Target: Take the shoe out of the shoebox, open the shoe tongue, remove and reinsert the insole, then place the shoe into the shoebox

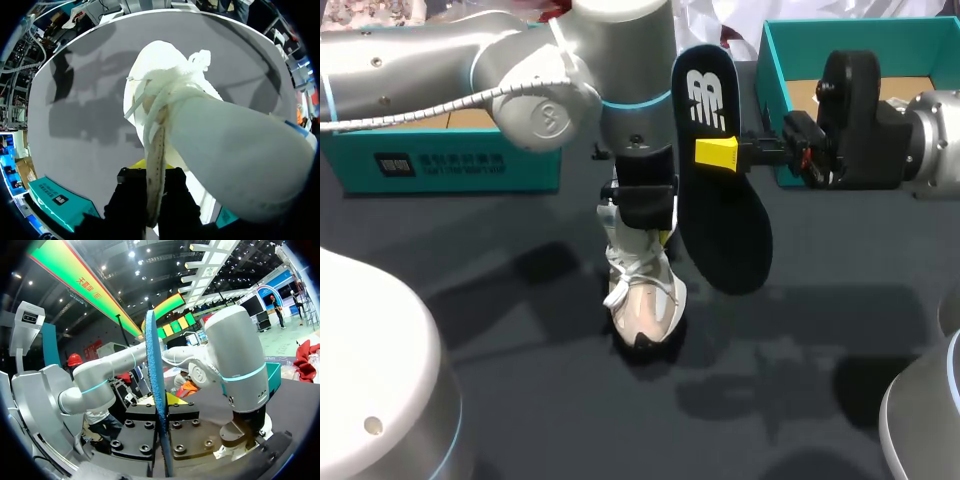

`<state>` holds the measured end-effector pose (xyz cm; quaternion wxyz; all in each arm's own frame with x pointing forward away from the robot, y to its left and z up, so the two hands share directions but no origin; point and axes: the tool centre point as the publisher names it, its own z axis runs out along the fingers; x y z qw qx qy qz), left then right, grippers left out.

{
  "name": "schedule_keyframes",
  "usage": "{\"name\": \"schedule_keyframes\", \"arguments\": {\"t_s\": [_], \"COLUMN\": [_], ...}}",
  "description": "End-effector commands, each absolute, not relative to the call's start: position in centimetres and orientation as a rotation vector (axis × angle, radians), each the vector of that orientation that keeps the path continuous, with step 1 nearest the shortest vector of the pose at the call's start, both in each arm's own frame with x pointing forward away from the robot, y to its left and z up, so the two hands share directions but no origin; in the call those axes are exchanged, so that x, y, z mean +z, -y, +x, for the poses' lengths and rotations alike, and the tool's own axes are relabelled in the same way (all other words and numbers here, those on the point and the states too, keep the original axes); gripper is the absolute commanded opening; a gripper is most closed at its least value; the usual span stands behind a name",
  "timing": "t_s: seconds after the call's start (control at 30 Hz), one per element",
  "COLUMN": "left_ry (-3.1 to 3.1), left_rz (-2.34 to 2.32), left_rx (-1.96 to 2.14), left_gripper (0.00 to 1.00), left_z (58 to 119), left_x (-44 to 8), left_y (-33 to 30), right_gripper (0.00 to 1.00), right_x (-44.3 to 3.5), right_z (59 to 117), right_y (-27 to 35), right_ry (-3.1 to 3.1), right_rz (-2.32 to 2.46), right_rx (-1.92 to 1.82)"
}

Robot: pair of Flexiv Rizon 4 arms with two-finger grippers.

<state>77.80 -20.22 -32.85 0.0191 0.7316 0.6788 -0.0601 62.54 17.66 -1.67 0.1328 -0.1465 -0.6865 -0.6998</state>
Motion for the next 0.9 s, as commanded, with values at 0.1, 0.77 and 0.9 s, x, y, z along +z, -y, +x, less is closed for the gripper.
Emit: {"name": "schedule_keyframes", "arguments": {"t_s": [0.1, 0.77, 0.9], "left_ry": [-2.129, -2.208, -2.189], "left_rz": [2.302, 2.352, 2.342], "left_rx": [-0.181, -0.123, -0.122], "left_gripper": [0.00, 0.00, 0.85], "left_z": [77.8, 77.7, 77.7], "left_x": [-34.5, -38.3, -38.0], "left_y": [21.3, 22.2, 22.0], "right_gripper": [0.00, 0.00, 0.00], "right_x": [-1.8, -1.8, -1.8], "right_z": [62.5, 62.5, 62.5], "right_y": [-17.9, -17.9, -17.9], "right_ry": [1.990, 1.990, 1.990], "right_rz": [-0.426, -0.426, -0.426], "right_rx": [-2.032, -2.032, -2.032]}}
